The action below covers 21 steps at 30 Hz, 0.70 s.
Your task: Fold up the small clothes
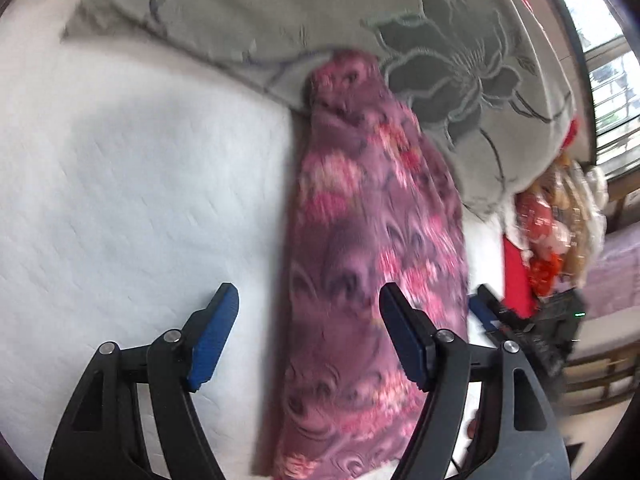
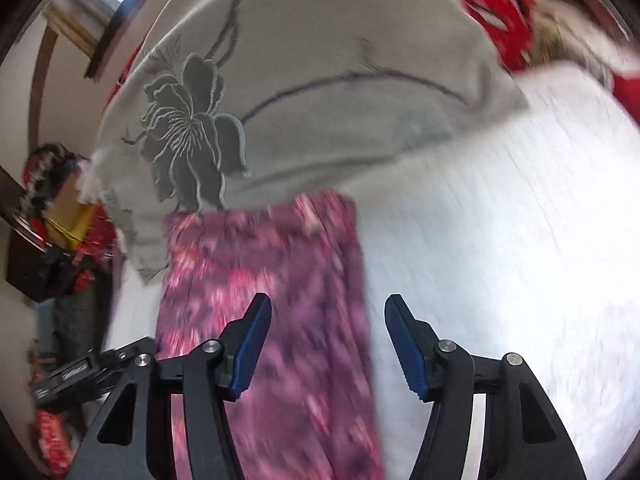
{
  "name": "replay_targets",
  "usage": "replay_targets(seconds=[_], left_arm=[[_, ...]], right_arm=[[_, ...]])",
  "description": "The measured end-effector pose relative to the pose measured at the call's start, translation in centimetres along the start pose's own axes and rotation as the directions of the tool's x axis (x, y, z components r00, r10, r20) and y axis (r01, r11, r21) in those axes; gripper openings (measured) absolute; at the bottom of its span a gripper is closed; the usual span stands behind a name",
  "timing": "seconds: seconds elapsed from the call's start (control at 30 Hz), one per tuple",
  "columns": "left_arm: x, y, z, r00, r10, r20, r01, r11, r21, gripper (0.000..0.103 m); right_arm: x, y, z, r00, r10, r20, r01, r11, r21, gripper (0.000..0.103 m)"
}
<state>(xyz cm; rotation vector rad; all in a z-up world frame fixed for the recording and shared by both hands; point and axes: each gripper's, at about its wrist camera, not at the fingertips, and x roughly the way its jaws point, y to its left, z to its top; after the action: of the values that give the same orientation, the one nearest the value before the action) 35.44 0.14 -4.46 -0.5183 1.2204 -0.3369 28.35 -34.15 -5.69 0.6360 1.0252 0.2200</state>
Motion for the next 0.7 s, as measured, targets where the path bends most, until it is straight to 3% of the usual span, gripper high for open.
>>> replay_targets(seconds=[0.07,0.1,0.2,0.23,0.3,0.4,0.43,0.53,0.7], left_arm=[[0.9,-0.2,-0.6,1.0,-0.012,0.009,0.012,1.0,0.001,0.076],[1.0,-1.0,-0.8,1.0,-0.014,0.013,0.014,1.0,0.012,0.077],[2.1,-2.5,-1.2,0.995,-0.091,-0.051,0.091,0.996,-0.006,0.078],[2.5,-2.6,-1.4,0.992,-0.104,-0.073,0.103,0.995,-0.014,0.078],[2.8,-3.0,-1.6,0.995,-0.083,-0.06,0.083,0.997,-0.011,0.077],[3.0,-3.3,-1.8,0.999,-0.035,-0.032,0.035,0.999,-0.015,0.053],[2.8,-3.3,-2.0,0.999,-0.012,-0.031,0.012,1.0,-0.003,0.043],[1.3,-3.7,-2.2,1.0,0.026,-0.009,-0.026,0.999,0.045,0.028],[-0.8,-5.9,-3.3,0.995,0.089,0.054,-0.095,0.988,0.123,0.026]], right_arm=[[0.5,-1.1,-0.4,0.999,0.03,-0.033,-0.028,0.998,0.062,0.062],[0.7,-1.7,-1.1,0.995,0.095,-0.026,-0.093,0.991,0.096,0.062],[1.7,-1.1,-1.1,0.97,0.239,-0.04,-0.233,0.964,0.127,0.063],[2.6,-0.5,-1.1,0.967,0.248,-0.061,-0.24,0.964,0.116,0.066],[3.4,1.4,-0.9,0.981,0.186,-0.057,-0.184,0.982,0.044,0.067],[3.1,2.6,-0.8,0.995,0.098,-0.028,-0.098,0.995,0.013,0.06],[3.1,3.1,-0.8,0.998,0.063,-0.023,-0.063,0.998,-0.011,0.042],[2.2,5.0,-1.4,1.0,-0.008,0.02,0.011,0.994,-0.11,0.029],[-0.7,8.6,-2.0,0.988,-0.104,0.116,0.128,0.966,-0.226,0.026]])
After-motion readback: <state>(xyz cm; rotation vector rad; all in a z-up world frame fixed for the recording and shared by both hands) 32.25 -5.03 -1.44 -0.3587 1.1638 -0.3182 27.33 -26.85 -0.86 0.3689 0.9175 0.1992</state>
